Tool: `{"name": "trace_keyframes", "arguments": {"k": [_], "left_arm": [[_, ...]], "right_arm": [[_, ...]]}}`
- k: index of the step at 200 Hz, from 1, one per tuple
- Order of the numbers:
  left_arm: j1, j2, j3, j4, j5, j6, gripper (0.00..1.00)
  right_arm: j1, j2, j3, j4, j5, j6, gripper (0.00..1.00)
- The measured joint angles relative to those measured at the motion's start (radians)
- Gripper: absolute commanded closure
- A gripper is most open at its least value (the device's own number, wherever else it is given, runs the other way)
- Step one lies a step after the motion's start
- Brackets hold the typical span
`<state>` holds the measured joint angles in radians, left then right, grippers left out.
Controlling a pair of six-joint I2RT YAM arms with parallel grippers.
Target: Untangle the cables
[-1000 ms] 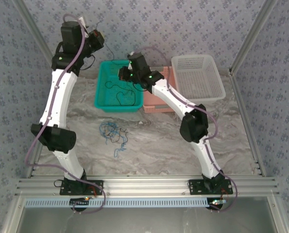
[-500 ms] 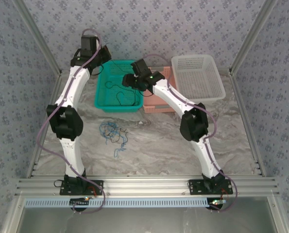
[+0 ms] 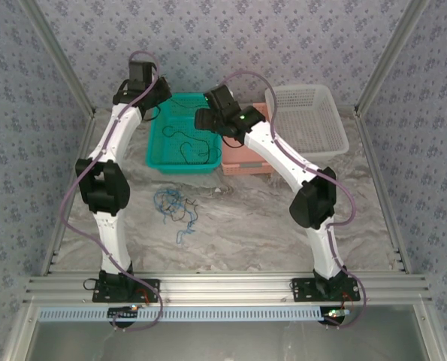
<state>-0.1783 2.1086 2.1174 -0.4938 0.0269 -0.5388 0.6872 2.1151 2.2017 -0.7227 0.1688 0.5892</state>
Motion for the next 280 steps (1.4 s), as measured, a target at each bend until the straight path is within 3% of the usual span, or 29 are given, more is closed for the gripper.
{"name": "trace_keyframes", "arguments": {"k": [6, 10, 13, 41, 57, 90, 134, 141, 145, 150, 154, 158, 186, 211, 232, 252, 280], "left_arm": [[0.000, 0.000, 0.000, 0.000, -0.003, 0.000, 1.00], [0.000, 0.000, 0.000, 0.000, -0.003, 0.001, 1.00], [0.000, 0.000, 0.000, 0.000, -0.003, 0.001, 1.00], [0.000, 0.000, -0.008, 0.003, -0.007, 0.008, 1.00], [0.000, 0.000, -0.022, 0.005, -0.010, 0.008, 1.00], [0.000, 0.002, -0.034, 0.005, -0.009, 0.009, 1.00], [-0.019, 0.037, -0.029, 0.019, 0.003, 0.026, 1.00], [-0.025, 0.055, -0.018, 0.016, 0.007, 0.027, 0.86], [-0.027, 0.063, -0.011, 0.014, 0.009, 0.028, 0.66], [-0.032, 0.080, 0.004, 0.005, 0.010, 0.032, 0.31], [-0.034, 0.093, 0.016, -0.005, 0.009, 0.036, 0.09], [-0.037, 0.103, 0.026, -0.012, 0.008, 0.034, 0.01], [-0.066, 0.114, 0.032, -0.054, -0.069, 0.045, 0.01], [-0.076, 0.008, -0.114, -0.021, -0.134, 0.029, 0.01], [-0.070, -0.147, -0.289, 0.011, -0.168, 0.003, 0.01], [-0.063, -0.341, -0.465, 0.042, -0.207, -0.040, 0.01], [-0.064, -0.653, -0.706, 0.008, -0.250, -0.125, 0.15]], "right_arm": [[-0.004, 0.000, 0.000, 0.001, -0.027, -0.003, 0.18], [-0.007, 0.001, 0.000, 0.001, -0.055, -0.005, 0.04], [-0.010, 0.002, 0.000, 0.004, -0.081, 0.002, 0.02], [-0.059, 0.056, 0.024, 0.056, -0.374, 0.014, 0.01], [-0.082, 0.089, 0.020, 0.066, -0.453, 0.029, 0.01], [-0.094, 0.068, -0.121, 0.117, -0.454, 0.043, 0.02], [-0.047, -0.085, -0.297, 0.140, -0.307, 0.034, 0.03], [-0.039, -0.121, -0.319, 0.148, -0.284, 0.030, 0.03], [-0.034, -0.143, -0.331, 0.152, -0.270, 0.029, 0.03], [-0.029, -0.171, -0.345, 0.157, -0.256, 0.027, 0.03], [-0.024, -0.195, -0.357, 0.163, -0.239, 0.026, 0.03], [-0.020, -0.219, -0.370, 0.167, -0.226, 0.023, 0.03], [0.003, -0.375, -0.472, 0.209, -0.148, 0.019, 0.03], [0.021, -0.483, -0.599, 0.246, -0.100, 0.020, 0.06], [0.043, -0.558, -0.734, 0.273, -0.061, 0.024, 0.10], [0.094, -0.613, -0.854, 0.294, -0.019, 0.048, 0.23], [0.225, -0.651, -0.992, 0.339, 0.031, 0.090, 0.40]]}}
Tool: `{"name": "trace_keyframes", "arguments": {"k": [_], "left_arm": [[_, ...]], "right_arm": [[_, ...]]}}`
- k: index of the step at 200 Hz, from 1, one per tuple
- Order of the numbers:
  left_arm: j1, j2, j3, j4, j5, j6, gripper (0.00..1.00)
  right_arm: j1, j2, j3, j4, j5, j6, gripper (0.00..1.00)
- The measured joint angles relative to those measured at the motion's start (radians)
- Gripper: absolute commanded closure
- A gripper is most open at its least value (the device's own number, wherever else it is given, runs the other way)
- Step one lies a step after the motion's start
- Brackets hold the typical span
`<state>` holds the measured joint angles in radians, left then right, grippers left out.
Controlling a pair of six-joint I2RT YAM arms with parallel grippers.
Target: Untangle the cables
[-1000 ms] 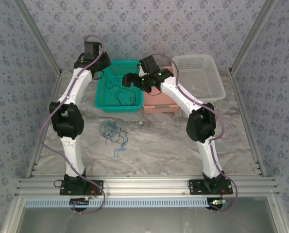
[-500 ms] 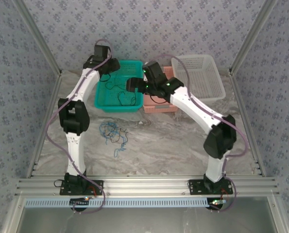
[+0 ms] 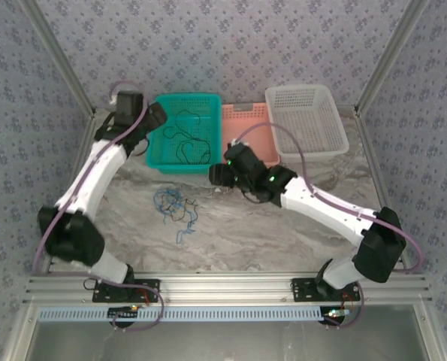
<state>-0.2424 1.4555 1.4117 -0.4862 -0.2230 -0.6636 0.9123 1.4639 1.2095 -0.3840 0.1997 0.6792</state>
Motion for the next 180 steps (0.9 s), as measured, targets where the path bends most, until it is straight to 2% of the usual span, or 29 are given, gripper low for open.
{"name": "trace_keyframes", "arguments": {"k": [20, 42, 69, 90, 123, 157, 180], "left_arm": [[-0.041, -0.195, -0.190, -0.038, -0.009, -0.062, 0.28], [-0.130, -0.343, -0.462, -0.045, 0.022, -0.154, 0.35], [-0.235, -0.360, -0.703, -0.070, 0.087, -0.250, 0.45], [-0.300, -0.354, -0.747, -0.076, 0.111, -0.291, 0.51], [-0.320, -0.355, -0.768, -0.019, 0.116, -0.330, 0.48], [-0.321, -0.322, -0.819, 0.034, 0.130, -0.354, 0.46], [-0.321, -0.251, -0.821, 0.077, 0.145, -0.364, 0.42]], "right_arm": [[0.079, 0.003, -0.098, 0.055, 0.006, 0.040, 0.49], [0.106, 0.047, -0.172, 0.135, -0.021, 0.083, 0.45], [0.111, 0.153, -0.180, 0.224, -0.060, 0.097, 0.42], [0.123, 0.253, -0.117, 0.232, -0.082, 0.056, 0.37], [0.126, 0.397, 0.070, 0.183, -0.089, -0.078, 0.38], [0.097, 0.486, 0.172, 0.132, -0.109, -0.183, 0.49], [0.078, 0.534, 0.200, 0.129, -0.135, -0.214, 0.52]]}}
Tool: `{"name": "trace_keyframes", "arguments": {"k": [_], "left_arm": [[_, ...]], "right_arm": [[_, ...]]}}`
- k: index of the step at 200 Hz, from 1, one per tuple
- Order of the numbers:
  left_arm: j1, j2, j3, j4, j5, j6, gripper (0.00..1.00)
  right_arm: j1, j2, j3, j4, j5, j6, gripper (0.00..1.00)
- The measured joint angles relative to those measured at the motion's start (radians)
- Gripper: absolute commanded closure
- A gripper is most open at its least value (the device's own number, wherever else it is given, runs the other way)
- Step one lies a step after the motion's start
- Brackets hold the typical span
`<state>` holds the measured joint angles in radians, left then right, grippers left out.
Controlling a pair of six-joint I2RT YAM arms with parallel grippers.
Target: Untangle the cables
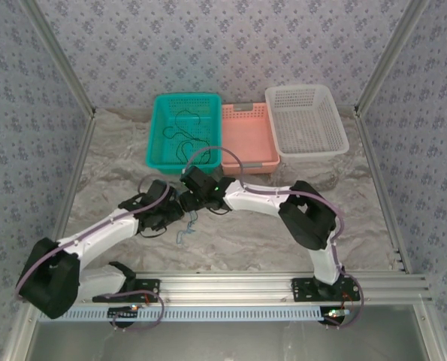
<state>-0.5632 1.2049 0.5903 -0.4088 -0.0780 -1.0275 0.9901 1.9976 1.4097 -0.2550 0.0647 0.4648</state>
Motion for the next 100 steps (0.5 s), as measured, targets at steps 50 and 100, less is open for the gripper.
{"name": "trace_keyframes", "arguments": {"k": [50, 100], "left_arm": [[0.000, 0.101, -0.003, 0.088, -0.019, -0.017, 0.83], [0.010, 0.060, -0.040, 0.077, -0.088, -0.009, 1.00]], "right_arm": [[-0.017, 0.040, 0.001, -0.003, -0.019, -0.019, 0.87], [-0.037, -0.035, -0.142, 0.025, 0.033, 0.026, 1.00]]}}
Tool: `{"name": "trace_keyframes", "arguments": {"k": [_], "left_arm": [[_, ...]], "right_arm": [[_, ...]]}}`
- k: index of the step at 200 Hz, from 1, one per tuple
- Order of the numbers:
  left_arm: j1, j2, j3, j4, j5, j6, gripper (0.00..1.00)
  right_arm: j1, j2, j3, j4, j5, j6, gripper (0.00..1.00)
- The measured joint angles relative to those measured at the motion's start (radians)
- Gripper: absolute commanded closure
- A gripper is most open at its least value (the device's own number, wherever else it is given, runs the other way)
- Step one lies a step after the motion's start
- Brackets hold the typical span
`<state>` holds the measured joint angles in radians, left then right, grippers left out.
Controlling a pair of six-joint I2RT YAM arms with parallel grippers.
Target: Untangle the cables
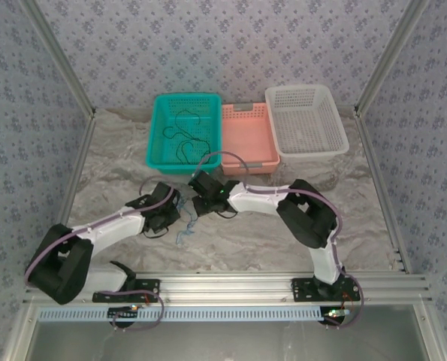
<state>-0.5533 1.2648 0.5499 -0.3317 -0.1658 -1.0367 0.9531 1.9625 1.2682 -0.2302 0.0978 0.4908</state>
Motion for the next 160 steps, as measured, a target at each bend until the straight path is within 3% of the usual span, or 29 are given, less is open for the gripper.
{"name": "trace_keyframes", "arguments": {"k": [71, 121, 160], "left_arm": [[0.049, -0.286, 0.058, -0.164, -0.038, 0.069, 1.00], [0.128, -0.337, 0.126, -0.253, -0.043, 0.126, 1.00], [0.137, -0.328, 0.144, -0.271, -0.036, 0.143, 1.00]], "right_arm": [[-0.122, -0.286, -0.286, -0.016, 0.090, 0.075, 1.00], [-0.266, -0.559, -0.446, -0.073, 0.106, 0.093, 1.00], [-0.393, -0.715, -0.501, -0.126, 0.097, 0.092, 1.00]]}}
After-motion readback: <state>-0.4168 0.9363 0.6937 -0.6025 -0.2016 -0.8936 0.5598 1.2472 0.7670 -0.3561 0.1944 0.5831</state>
